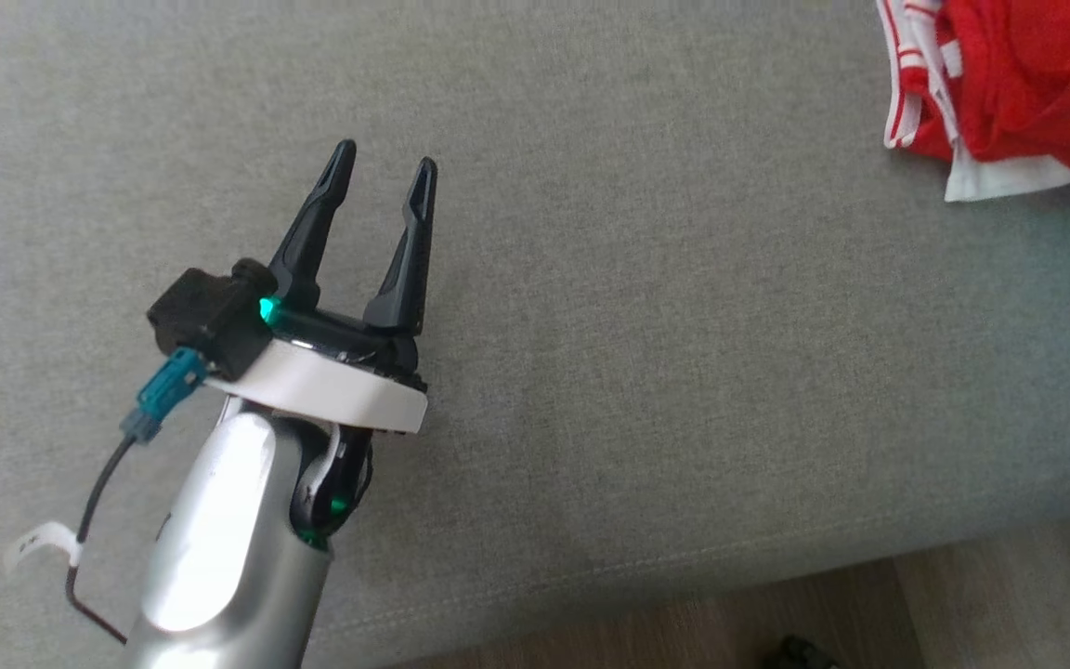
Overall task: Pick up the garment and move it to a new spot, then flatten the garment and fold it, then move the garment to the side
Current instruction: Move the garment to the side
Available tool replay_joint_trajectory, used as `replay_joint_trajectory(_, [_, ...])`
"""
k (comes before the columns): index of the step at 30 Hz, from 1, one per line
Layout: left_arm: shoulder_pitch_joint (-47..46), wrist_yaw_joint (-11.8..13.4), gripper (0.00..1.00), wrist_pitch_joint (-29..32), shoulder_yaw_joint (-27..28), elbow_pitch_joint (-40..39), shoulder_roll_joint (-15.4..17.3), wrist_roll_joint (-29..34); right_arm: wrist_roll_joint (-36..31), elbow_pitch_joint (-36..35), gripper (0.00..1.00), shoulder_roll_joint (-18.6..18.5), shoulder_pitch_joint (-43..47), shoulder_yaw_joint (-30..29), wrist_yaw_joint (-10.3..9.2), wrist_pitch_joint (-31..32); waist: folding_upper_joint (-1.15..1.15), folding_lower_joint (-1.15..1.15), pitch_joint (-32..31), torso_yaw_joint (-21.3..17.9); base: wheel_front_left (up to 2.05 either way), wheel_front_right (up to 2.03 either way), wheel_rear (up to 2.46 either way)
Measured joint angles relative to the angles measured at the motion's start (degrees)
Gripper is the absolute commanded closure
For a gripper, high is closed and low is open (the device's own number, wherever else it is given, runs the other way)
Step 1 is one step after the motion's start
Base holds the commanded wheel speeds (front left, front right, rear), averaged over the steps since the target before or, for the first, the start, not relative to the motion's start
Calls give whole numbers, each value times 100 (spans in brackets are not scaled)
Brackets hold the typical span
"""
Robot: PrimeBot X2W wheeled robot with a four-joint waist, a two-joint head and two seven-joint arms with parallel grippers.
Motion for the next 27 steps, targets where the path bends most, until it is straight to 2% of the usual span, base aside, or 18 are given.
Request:
replay_joint_trajectory(8, [268,8,0,0,148,-34,-1,-194,-176,-404,0,408,-114,-266,0,160,0,0,-461,104,0,0,0])
replay_joint_trajectory(15, [356,45,0,0,246,-60,-4,-249,-204,-1256,0,1081,-23,-421,0,30,0,0,-735,230,0,0,0])
replay_joint_trajectory(19, [532,110,0,0,363,-103,-2,-290,-130,-1840,0,1521,514,-627,0,-238,0,0,-931,322,0,0,0])
replay_joint_trajectory(26, [876,269,0,0,412,-127,-3,-290,-211,-2563,0,2248,1959,-1087,0,-656,0,0,-1307,544,0,0,0])
replay_joint_trajectory(27, [876,269,0,0,412,-127,-3,-290,-211,-2563,0,2248,1959,-1087,0,-656,0,0,-1307,544,0,0,0])
